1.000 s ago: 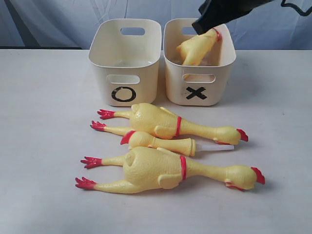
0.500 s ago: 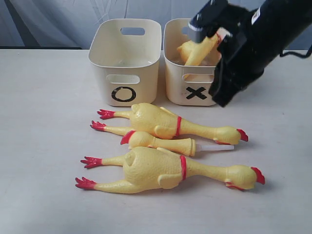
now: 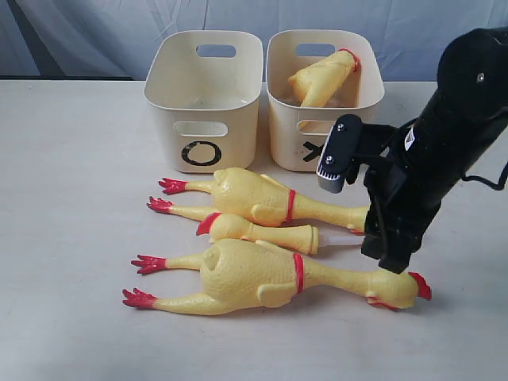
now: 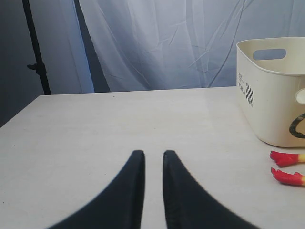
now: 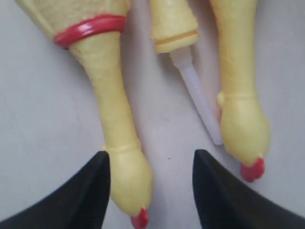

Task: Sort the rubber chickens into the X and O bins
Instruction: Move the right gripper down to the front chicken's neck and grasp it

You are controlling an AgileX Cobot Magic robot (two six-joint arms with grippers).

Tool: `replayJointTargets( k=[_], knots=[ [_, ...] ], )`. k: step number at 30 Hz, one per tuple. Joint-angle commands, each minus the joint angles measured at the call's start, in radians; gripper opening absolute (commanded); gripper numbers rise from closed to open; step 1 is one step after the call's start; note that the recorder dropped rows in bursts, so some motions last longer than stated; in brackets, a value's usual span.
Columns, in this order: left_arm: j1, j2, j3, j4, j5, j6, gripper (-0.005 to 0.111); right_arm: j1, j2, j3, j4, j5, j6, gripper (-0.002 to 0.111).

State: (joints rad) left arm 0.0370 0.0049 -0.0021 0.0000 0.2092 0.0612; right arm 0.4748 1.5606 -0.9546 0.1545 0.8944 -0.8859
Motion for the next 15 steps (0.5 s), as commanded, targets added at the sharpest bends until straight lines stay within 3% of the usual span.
replayJointTargets(
  k=[1, 9, 13, 15],
  knots=[
    [0.001, -0.005, 0.002, 0.0, -0.003, -0.008, 0.014, 0.004, 0.002, 0.055, 0.056, -0.047, -0.119, 0.044],
    [0.001, -0.005, 0.002, 0.0, -0.003, -0.008, 0.014, 0.004, 0.002, 0.104, 0.071, -0.138, -0.135, 0.044],
    [0.001, -0.005, 0.002, 0.0, -0.003, -0.008, 0.014, 0.004, 0.002, 0.155, 0.168, -0.221, -0.285, 0.044],
    [0.001, -0.005, 0.002, 0.0, -0.003, -0.008, 0.014, 0.004, 0.002, 0.193, 0.172, -0.288, -0.317, 0.052]
  ],
)
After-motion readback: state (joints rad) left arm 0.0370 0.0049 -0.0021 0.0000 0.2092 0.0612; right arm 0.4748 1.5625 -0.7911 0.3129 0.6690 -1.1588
